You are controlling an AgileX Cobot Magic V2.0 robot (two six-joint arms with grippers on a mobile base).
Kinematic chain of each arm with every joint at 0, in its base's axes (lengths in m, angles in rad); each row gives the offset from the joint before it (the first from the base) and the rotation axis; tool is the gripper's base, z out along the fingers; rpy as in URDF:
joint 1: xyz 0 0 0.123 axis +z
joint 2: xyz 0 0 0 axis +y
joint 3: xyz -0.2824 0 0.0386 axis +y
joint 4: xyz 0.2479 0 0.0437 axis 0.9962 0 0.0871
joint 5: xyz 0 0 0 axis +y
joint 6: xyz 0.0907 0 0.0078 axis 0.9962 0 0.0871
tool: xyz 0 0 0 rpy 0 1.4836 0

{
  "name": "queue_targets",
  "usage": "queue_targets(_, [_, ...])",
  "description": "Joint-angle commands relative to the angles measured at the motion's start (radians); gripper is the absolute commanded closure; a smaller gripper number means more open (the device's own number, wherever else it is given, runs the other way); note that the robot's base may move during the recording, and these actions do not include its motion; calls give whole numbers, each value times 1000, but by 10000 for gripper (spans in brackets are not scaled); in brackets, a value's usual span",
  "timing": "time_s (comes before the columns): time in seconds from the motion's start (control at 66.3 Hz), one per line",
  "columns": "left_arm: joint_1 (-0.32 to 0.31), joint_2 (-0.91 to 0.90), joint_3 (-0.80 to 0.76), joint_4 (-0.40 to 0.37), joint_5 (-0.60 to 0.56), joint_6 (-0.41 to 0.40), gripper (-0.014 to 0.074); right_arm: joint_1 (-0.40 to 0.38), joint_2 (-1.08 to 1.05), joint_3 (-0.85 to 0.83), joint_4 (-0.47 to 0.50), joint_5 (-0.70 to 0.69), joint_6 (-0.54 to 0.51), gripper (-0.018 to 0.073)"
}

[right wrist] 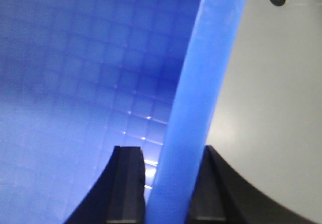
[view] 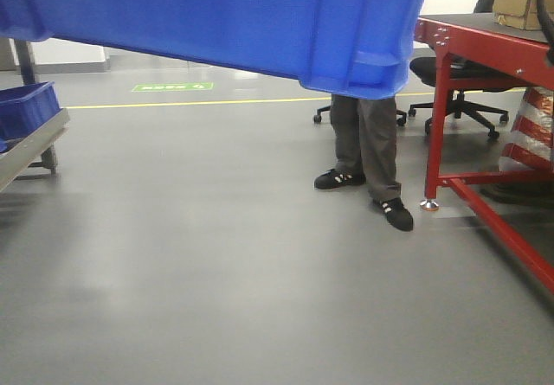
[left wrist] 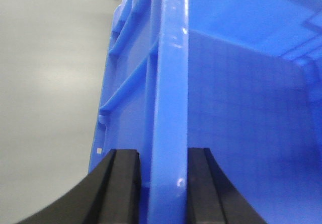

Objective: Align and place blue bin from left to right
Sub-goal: 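Drive across the floor carrying the blue bin in both grippers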

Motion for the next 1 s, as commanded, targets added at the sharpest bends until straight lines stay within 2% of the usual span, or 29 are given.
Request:
queue_targets(0.0, [-11, -23, -22, -76, -184, -9, 708, 7, -19, -15, 26, -77, -32, 627])
queue_targets(0.981, [-11, -23, -22, -76, -184, -9, 708, 7, -19, -15, 26, -77, -32, 627])
